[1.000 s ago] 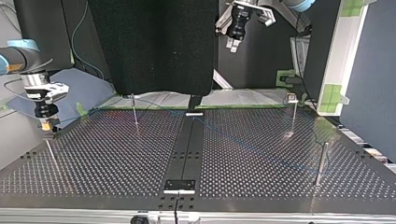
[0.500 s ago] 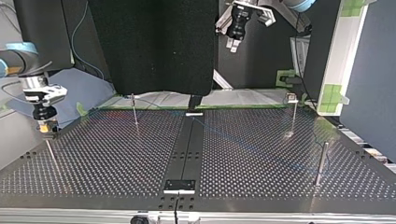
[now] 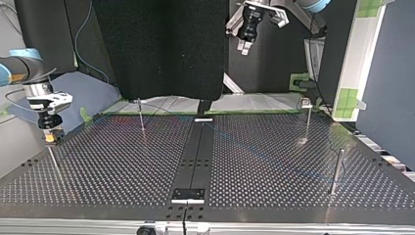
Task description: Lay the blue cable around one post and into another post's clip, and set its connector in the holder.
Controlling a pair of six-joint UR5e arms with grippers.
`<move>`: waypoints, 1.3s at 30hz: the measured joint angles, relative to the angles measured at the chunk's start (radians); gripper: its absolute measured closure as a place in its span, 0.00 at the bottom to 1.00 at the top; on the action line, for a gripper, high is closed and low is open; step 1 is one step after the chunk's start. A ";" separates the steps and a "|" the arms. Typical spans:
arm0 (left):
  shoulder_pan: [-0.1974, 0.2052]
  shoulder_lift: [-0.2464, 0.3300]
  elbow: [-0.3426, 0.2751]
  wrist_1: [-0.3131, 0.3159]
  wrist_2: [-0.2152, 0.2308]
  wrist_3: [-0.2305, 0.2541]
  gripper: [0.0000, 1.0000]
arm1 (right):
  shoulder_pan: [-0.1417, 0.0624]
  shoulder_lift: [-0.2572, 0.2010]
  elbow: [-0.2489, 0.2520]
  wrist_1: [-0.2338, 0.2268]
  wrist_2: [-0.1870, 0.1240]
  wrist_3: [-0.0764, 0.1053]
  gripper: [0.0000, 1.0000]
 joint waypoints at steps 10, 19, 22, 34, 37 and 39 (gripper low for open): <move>0.004 0.000 0.000 0.000 0.000 -0.001 0.00 | 0.005 0.001 -0.016 0.007 -0.014 -0.001 1.00; 0.006 0.000 0.000 0.000 0.000 -0.001 0.00 | 0.005 0.001 -0.018 0.001 -0.017 -0.008 1.00; 0.007 0.000 0.000 0.000 0.000 -0.001 0.00 | 0.005 0.001 -0.019 -0.003 -0.020 -0.011 1.00; 0.007 0.000 0.000 0.000 0.000 -0.001 0.00 | -0.001 0.002 -0.019 -0.012 -0.031 -0.020 1.00; 0.007 0.000 0.000 0.000 0.000 0.000 0.00 | -0.002 0.002 -0.019 -0.013 -0.031 -0.020 1.00; 0.008 0.000 0.000 0.000 0.000 0.000 0.00 | -0.003 0.003 -0.019 -0.013 -0.031 -0.020 1.00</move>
